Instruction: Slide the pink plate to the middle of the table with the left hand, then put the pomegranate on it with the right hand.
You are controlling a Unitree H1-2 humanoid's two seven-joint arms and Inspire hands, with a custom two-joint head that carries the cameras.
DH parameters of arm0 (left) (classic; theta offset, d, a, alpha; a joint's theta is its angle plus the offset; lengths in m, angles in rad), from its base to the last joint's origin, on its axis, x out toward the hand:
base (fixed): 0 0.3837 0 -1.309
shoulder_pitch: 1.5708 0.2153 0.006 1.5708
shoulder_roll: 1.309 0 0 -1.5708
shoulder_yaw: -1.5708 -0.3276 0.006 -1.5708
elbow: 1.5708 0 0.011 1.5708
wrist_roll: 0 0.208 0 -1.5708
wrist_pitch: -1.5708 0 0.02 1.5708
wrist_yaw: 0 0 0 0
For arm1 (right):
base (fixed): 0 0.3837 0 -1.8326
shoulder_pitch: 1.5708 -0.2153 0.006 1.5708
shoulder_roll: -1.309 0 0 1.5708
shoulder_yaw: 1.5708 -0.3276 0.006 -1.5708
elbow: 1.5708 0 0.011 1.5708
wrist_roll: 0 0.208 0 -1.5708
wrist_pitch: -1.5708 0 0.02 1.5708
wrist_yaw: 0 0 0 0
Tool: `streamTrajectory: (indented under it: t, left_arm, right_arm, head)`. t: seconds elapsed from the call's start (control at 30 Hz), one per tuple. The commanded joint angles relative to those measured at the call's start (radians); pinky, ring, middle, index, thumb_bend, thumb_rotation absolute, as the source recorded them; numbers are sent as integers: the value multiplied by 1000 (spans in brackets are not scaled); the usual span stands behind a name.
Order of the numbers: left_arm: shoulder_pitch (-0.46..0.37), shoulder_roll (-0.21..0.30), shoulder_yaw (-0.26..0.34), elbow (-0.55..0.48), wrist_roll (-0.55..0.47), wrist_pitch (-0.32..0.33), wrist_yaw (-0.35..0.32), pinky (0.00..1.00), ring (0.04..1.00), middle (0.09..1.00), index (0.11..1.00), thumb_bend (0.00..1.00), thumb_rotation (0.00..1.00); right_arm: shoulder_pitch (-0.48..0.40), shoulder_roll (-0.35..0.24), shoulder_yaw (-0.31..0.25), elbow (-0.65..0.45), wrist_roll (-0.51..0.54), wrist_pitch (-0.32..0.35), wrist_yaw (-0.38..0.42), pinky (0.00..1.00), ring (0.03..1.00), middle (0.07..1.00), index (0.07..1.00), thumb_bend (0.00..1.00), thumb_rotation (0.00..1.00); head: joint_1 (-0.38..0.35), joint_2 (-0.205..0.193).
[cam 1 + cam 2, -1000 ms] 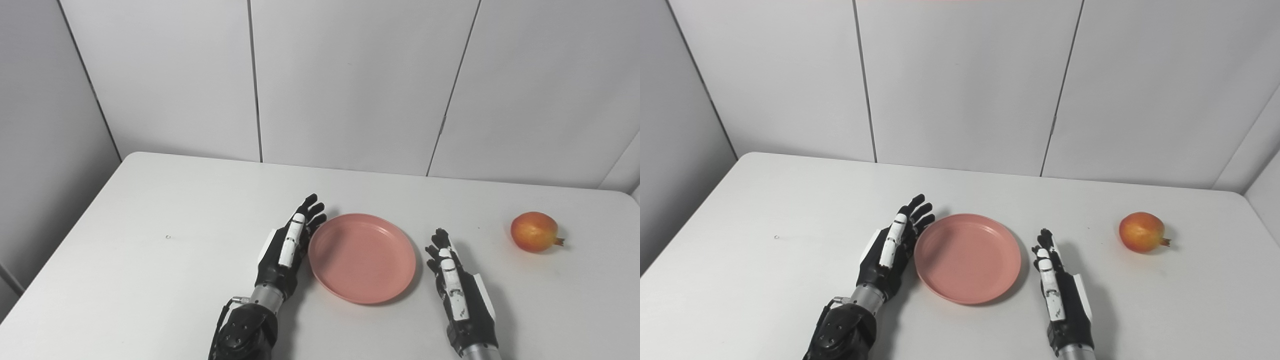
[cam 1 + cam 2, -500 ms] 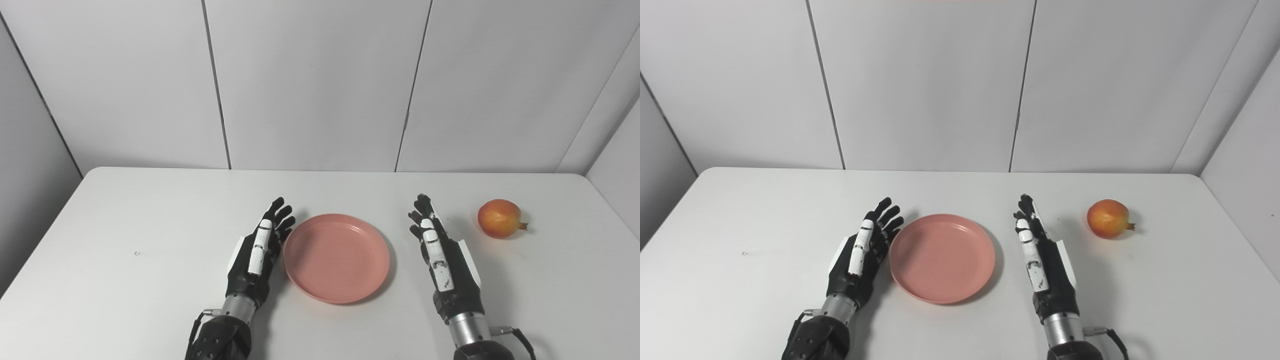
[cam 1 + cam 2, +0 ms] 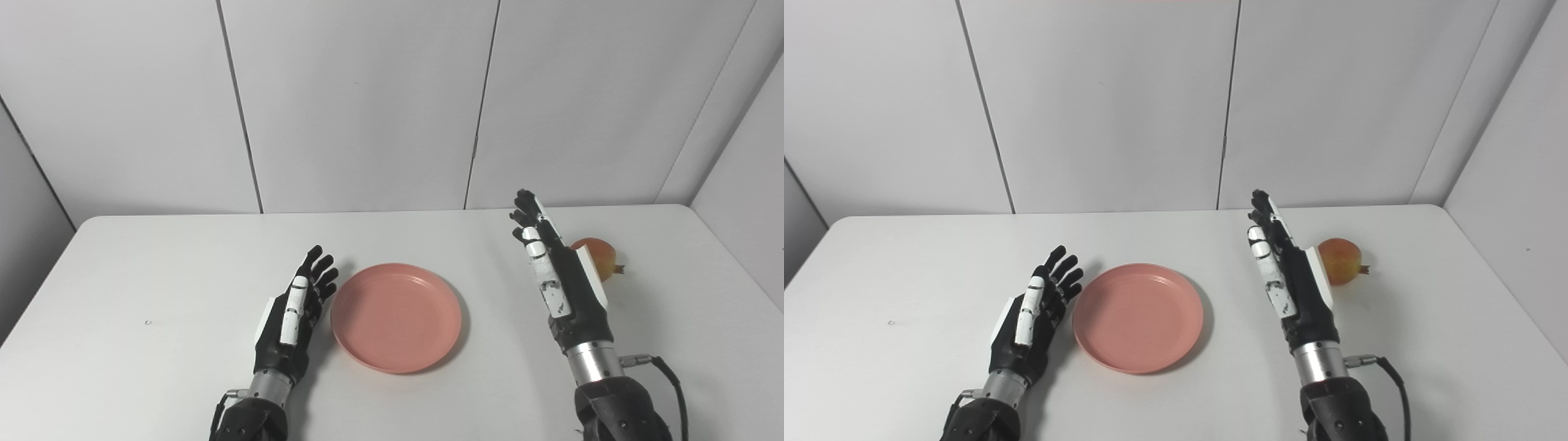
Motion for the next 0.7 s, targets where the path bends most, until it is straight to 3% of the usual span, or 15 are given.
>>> streamTrajectory:
  t: [0.0,0.4,0.5,0.67]
  left_arm:
    - [13,4,6,32,-14,8,-5,944,930,944,933,394,1000]
    - [10,13,21,58,-45,6,-24,969,946,955,943,367,1000]
    - [10,21,22,66,-50,0,-32,970,949,959,945,370,1000]
    - [8,28,25,81,-49,-15,-39,966,946,956,945,375,1000]
  right_arm:
    - [-52,-23,-17,-33,-15,18,-8,930,941,955,946,335,1000]
    - [-109,-112,-46,-27,-173,83,-25,834,915,940,932,579,988]
    - [-122,-161,-33,-13,-282,88,-37,771,883,919,925,664,992]
    - [-134,-203,-37,-8,-356,115,-28,817,880,899,891,736,939]
  head:
    - [-10,-5]
    - [-71,-35]
    - [-82,-40]
    - [-91,-42]
